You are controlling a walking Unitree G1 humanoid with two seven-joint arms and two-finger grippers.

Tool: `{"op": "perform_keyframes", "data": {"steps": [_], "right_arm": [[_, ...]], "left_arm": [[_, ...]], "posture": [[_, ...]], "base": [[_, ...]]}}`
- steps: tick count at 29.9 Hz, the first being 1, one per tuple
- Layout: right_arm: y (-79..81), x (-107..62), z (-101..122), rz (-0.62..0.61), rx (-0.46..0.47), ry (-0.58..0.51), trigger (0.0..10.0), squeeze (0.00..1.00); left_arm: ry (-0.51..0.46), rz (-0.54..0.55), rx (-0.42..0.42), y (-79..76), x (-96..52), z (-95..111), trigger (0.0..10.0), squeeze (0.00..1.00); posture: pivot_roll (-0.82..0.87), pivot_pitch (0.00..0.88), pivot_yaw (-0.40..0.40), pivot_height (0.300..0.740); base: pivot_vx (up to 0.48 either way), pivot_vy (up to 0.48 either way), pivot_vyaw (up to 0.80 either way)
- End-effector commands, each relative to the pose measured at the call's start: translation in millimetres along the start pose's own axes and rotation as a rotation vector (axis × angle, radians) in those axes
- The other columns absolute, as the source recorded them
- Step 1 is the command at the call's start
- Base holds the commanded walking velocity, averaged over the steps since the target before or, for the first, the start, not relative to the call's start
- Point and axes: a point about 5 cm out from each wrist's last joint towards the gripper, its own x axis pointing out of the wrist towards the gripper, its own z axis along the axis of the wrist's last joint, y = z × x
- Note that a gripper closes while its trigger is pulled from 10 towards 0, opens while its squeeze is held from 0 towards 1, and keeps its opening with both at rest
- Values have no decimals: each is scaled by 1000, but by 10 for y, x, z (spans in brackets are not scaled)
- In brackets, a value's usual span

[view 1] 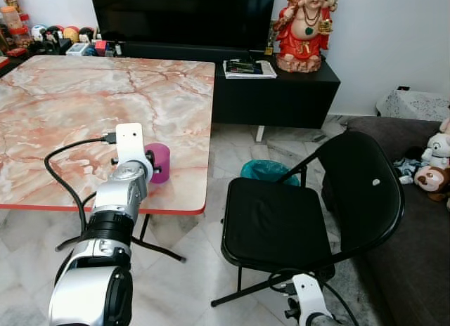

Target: Setting the table

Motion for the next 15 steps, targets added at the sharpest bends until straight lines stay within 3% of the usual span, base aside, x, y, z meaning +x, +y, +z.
{"op": "perform_keyframes", "data": {"steps": [1, 8, 9, 11, 12, 13, 14, 15], "right_arm": [[-17, 10, 67, -2, 1, -18, 10000, 0], [-14, 11, 73, -1, -2, -19, 10000, 0], [-13, 11, 76, 0, -4, -19, 10000, 0], [-11, 12, 80, 1, -6, -20, 10000, 0], [-10, 13, 81, 1, -7, -20, 10000, 0], [-9, 13, 83, 1, -7, -20, 10000, 0], [-9, 13, 83, 1, -7, -20, 10000, 0], [-9, 13, 83, 1, -7, -20, 10000, 0]], "left_arm": [[9, -1, -8, -17, 8, 17, 9725, 0], [20, 2, -10, -10, 11, -4, 9529, 0], [21, 3, -11, -9, 11, -6, 8863, 0], [24, 4, -13, -8, 12, -9, 8627, 0], [25, 4, -15, -8, 12, -11, 6039, 0], [26, 4, -18, -8, 12, -12, 4745, 0], [26, 4, -18, -8, 12, -12, 4745, 0], [28, 4, -20, -8, 11, -15, 3647, 0]], "posture": [[-35, 0, -66, 740], [-34, 0, -66, 740], [-33, 0, -66, 740], [-33, 0, -66, 740], [-33, 0, -65, 740], [-33, 0, -64, 740], [-33, 0, -64, 740], [-33, 0, -64, 740]], "base": [[0, 0, 0], [0, 0, 0], [0, 0, 0], [0, 0, 0], [0, 0, 0], [0, 0, 0], [0, 0, 0], [0, 0, 0]]}}
